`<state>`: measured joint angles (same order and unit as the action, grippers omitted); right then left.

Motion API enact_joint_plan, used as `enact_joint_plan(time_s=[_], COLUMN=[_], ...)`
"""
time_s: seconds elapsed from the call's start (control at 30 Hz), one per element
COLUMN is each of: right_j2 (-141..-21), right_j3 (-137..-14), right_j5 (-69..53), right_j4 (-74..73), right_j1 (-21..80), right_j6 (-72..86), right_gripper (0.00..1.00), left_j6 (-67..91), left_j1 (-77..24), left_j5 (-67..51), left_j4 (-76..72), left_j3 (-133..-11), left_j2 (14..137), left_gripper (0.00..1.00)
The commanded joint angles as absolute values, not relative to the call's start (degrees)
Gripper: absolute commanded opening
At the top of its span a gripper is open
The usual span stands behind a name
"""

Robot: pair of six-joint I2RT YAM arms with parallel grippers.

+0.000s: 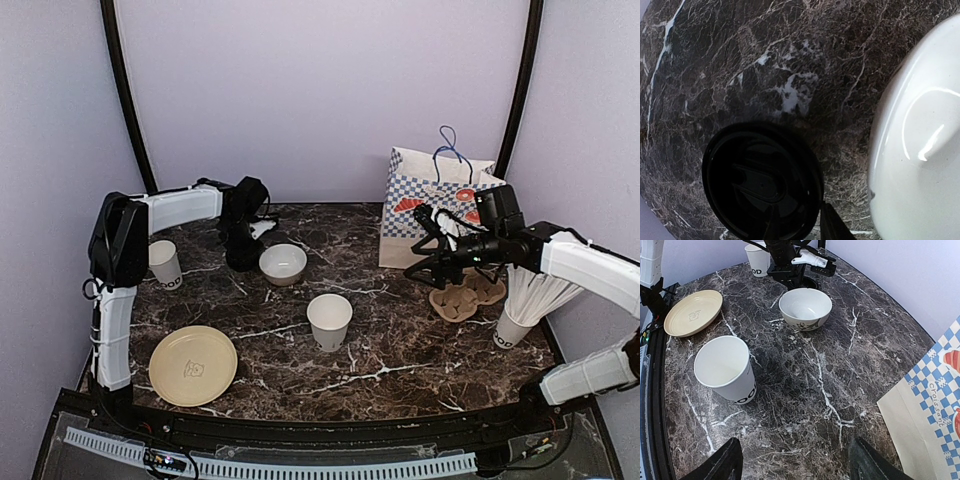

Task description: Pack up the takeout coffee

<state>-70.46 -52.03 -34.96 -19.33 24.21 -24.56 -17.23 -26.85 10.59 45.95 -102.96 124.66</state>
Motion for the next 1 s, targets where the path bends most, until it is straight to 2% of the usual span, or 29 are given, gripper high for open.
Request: enact_joint_plan(time_s=[0.0, 0.2, 0.33, 0.43, 0.53, 0.67, 0.97], right_j2=[-70.9, -71.7, -72.0, -72.1, -72.1, -72.1, -72.3], right_j3=[-51.5, -51.6, -51.6, -51.6, -51.5, -51.5, -51.4], right_j5=[-34.4, -34.4, -34.4, -34.4, -34.4, -34.3, -34.1], right_j4=[-17.6, -17.6, -17.7, -17.8, -17.8, -17.8, -17.7], right_j1=[24.1, 24.1, 24.1, 24.1, 24.1, 24.1, 24.1], right_j6=[-24.7, -24.8, -24.9, -24.9, -24.9, -24.9, -25.0], right_gripper=[0.73, 0.73, 0.73, 0.73, 0.73, 0.73, 0.73], left_j6=[-17.3, -16.8, -16.5, -15.9, -15.5, -15.1, -13.9], left_j1=[-26.5, -26.4, -26.2, -26.1, -25.7, -25.4, -25.3], left_j5=[9.1, 8.4, 9.3, 10.5, 10.7, 9.9, 8.5], left_j4=[47.8, 48.9, 49.3, 49.3, 49.3, 49.9, 52.4], left_j3=[-105.8, -106.3, -106.2, -106.2, -106.3, -106.8, -109.0], left_j2=[125.5, 126.0, 126.3, 126.4, 126.6, 126.9, 126.6], left_gripper=[0.29, 0.21, 0.20, 0.30, 0.32, 0.28, 0.11])
